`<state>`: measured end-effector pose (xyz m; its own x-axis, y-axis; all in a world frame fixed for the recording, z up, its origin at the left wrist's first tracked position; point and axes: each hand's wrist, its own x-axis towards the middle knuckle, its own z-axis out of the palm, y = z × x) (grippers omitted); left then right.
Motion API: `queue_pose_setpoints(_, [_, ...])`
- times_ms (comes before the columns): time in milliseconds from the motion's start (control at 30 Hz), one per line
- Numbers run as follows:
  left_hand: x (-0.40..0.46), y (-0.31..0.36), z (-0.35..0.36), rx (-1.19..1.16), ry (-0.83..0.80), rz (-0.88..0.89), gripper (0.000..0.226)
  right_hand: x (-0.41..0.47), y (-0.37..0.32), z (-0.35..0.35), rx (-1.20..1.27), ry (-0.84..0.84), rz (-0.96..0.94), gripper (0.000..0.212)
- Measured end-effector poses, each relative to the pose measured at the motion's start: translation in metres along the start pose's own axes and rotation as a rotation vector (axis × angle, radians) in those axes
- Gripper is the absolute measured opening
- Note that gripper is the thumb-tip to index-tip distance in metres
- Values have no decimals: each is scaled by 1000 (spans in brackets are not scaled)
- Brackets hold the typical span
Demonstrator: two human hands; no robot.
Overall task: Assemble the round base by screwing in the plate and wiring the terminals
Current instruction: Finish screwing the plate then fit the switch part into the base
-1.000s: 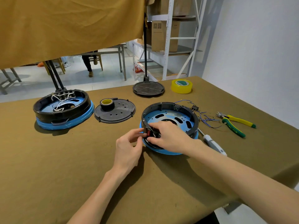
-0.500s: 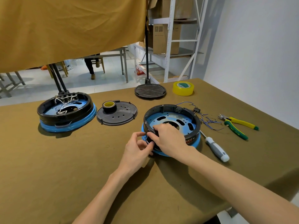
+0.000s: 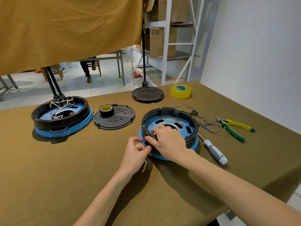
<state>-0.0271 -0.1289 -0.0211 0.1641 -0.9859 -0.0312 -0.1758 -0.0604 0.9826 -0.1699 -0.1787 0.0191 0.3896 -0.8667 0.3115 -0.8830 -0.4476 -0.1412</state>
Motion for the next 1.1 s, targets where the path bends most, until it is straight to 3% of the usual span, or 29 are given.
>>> queue_pose_setpoints(200, [-4, 2, 1, 36, 19, 17, 37, -2, 6, -8, 223, 5, -22, 53])
queue_pose_setpoints(267, [-8, 0, 3, 167, 109, 120, 37, -6, 14, -18, 492, 22, -66, 45])
queue_pose_setpoints(333, [-7, -2, 3, 363, 255, 334, 39, -10, 32, -27, 637, 198, -71, 27])
queue_pose_setpoints(400, [3, 0, 0, 558, 291, 539, 39, -8, 60, -32, 592, 427, 1, 11])
queue_pose_setpoints(467, [16, 3, -3, 627, 196, 642, 31, 1, 95, -32, 544, 494, 196, 10])
queue_pose_setpoints(567, [27, -2, -3, 543, 83, 633, 36, 19, 147, -23, 404, 220, 509, 22])
queue_pose_setpoints(667, [29, -10, -2, 513, 87, 652, 37, 25, 172, -9, 154, -74, 537, 29])
queue_pose_setpoints(733, [30, -13, -4, 503, 79, 653, 36, 28, 174, -4, 41, -144, 492, 32])
queue_pose_setpoints(933, [26, -13, -7, 495, 61, 658, 38, 33, 169, -5, -18, -82, 462, 27])
queue_pose_setpoints(1100, [25, -13, -10, 496, 44, 662, 41, 19, 149, -22, 268, 278, 524, 27])
